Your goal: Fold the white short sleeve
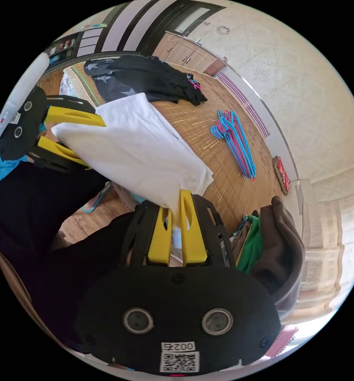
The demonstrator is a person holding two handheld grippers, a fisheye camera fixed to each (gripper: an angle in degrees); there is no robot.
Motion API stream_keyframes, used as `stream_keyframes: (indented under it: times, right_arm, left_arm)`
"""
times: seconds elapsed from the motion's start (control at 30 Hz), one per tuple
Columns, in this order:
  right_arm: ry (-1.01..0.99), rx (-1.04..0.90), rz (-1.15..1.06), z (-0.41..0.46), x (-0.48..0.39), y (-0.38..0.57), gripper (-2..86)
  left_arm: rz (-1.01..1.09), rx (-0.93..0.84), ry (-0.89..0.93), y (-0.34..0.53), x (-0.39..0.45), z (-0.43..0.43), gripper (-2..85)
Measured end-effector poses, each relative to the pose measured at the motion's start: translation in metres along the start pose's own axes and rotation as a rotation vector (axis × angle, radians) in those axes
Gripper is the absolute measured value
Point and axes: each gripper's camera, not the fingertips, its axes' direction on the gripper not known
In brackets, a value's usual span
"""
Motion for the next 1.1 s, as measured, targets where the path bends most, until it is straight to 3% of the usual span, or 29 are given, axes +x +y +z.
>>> stream_keyframes:
  times: [0.27, 0.7, 1.1]
  right_arm:
    - [0.09, 0.003, -0.025, -0.003, 0.003, 0.02, 5.8]
    - [0.12, -0.017, -0.038, -0.028, 0.022, 0.048, 4.2]
    - [0.128, 0.071, -0.121, -0.128, 0.105, 0.037, 3.8]
  left_arm:
    - [-0.017, -0.103, -0.25, -0.006, 0.03, -0.009, 5.9]
    - [0.128, -0.123, -0.232, -0.034, 0.065, -0.053, 0.0]
    - [0.294, -0.077, -0.189, -0.092, 0.06, -0.174, -0.8]
